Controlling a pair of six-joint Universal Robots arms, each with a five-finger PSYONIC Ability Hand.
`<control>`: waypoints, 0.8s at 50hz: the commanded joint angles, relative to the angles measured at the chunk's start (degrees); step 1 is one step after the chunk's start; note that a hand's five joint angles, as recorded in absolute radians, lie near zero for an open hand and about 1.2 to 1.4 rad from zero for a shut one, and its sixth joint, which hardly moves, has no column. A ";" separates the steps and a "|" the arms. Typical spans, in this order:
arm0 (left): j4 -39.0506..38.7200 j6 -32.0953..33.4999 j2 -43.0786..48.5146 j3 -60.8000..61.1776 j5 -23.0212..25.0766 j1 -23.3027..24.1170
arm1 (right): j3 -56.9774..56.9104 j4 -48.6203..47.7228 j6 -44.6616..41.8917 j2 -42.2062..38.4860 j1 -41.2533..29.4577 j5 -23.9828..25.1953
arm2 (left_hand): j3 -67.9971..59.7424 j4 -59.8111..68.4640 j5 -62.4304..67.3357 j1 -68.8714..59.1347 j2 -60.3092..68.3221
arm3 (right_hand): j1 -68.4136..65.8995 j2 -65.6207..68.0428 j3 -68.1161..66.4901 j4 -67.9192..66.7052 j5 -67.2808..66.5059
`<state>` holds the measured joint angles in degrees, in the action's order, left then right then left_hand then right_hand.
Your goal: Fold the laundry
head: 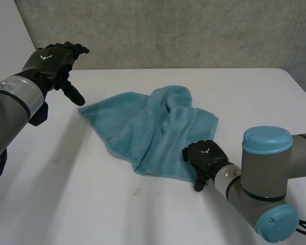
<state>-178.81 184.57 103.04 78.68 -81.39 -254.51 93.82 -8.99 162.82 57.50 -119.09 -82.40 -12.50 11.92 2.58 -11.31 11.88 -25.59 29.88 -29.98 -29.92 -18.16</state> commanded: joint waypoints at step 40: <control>-0.05 0.00 1.20 0.68 0.00 0.86 | -8.30 -2.87 -0.84 -5.29 1.23 -3.99 | 1.44 -0.86 -1.52 0.26 -0.82 | -37.07 32.77 -32.68 -32.73 -34.49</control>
<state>-178.84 184.57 103.99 79.34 -81.39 -253.65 86.03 -11.28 162.00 52.72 -117.98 -86.36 -12.50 11.92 2.57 -11.31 11.88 -36.27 42.31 -42.29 -42.23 -30.24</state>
